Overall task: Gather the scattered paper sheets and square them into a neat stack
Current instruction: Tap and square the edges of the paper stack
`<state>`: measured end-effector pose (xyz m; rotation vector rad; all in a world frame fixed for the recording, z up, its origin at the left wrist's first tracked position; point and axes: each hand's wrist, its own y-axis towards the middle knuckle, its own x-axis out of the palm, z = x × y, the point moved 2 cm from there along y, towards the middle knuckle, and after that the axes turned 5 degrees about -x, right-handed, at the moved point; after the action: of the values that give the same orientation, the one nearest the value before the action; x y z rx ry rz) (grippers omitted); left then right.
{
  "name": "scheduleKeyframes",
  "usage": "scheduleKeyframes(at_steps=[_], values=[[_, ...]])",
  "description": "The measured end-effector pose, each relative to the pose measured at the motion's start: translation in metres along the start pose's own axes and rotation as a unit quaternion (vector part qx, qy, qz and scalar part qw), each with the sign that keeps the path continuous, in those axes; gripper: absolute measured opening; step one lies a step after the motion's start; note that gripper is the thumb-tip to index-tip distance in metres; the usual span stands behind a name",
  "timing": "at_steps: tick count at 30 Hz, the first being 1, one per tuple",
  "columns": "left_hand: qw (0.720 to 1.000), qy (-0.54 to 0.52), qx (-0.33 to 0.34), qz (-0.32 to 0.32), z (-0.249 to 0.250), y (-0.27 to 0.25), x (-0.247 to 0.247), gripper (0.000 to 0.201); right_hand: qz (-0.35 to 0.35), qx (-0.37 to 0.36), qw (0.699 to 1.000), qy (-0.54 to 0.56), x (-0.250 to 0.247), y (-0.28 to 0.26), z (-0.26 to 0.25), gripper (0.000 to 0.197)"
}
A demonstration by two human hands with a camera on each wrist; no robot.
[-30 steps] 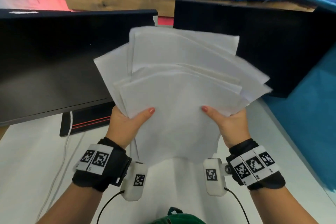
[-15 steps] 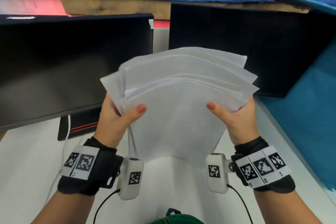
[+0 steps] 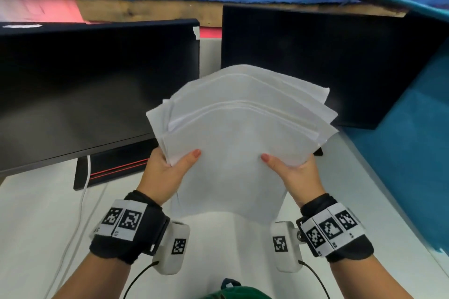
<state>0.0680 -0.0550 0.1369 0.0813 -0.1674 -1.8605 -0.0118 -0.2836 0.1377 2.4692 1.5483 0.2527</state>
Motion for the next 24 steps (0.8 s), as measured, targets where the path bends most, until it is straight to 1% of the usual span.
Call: scheduleKeyframes(at_steps=[3, 4, 5, 7, 8, 9, 11, 12, 14, 16, 18, 20, 22, 24], values=[[1.0, -0.007, 0.018, 0.013, 0.007, -0.001, 0.001, 0.024, 0.008, -0.015, 1.0, 0.011, -0.002, 0.002, -0.006, 0.033], [1.0, -0.007, 0.021, 0.01, 0.009, -0.001, -0.001, 0.023, 0.006, -0.02, 1.0, 0.012, -0.004, 0.002, -0.007, 0.034], [1.0, -0.013, 0.019, 0.0, 0.009, -0.001, -0.004, 0.027, 0.005, -0.021, 1.0, 0.015, -0.006, 0.002, -0.006, 0.034], [1.0, -0.016, 0.013, -0.015, 0.005, -0.002, -0.008, 0.052, 0.013, -0.012, 0.999, 0.029, -0.01, -0.002, -0.003, 0.04], [1.0, -0.01, 0.004, -0.017, 0.003, -0.003, -0.007, 0.056, 0.017, -0.001, 0.999, 0.033, -0.01, -0.003, -0.001, 0.043], [1.0, -0.005, -0.005, -0.013, 0.001, -0.005, -0.006, 0.051, 0.017, 0.012, 0.999, 0.032, -0.009, -0.004, 0.002, 0.043], [1.0, 0.006, -0.011, 0.011, 0.002, -0.006, 0.001, 0.028, 0.02, 0.023, 0.999, 0.022, -0.006, -0.005, 0.004, 0.028], [1.0, 0.012, -0.003, 0.025, 0.004, -0.006, 0.004, 0.025, 0.026, 0.018, 0.999, 0.017, -0.004, -0.005, 0.003, 0.023], [0.999, 0.021, 0.021, 0.031, 0.008, -0.004, 0.007, 0.025, 0.041, -0.004, 0.999, 0.018, -0.001, -0.003, -0.002, 0.028], [0.999, 0.022, 0.03, 0.024, 0.013, -0.004, 0.007, 0.026, 0.052, -0.025, 0.998, 0.016, -0.002, -0.004, -0.005, 0.034], [0.998, 0.018, 0.04, 0.038, 0.016, -0.006, 0.006, 0.033, 0.073, -0.059, 0.995, -0.016, -0.003, -0.006, -0.012, 0.047], [0.995, 0.029, 0.07, 0.069, 0.023, -0.009, 0.005, 0.05, 0.094, -0.13, 0.986, -0.045, -0.001, -0.008, -0.026, 0.067], [0.989, 0.038, 0.109, 0.089, 0.033, -0.01, 0.006, 0.057, 0.107, -0.225, 0.966, -0.073, 0.002, -0.006, -0.046, 0.086], [0.981, 0.053, 0.156, 0.099, 0.046, -0.011, 0.011, 0.068, 0.117, -0.313, 0.933, -0.136, 0.006, -0.003, -0.067, 0.097]])
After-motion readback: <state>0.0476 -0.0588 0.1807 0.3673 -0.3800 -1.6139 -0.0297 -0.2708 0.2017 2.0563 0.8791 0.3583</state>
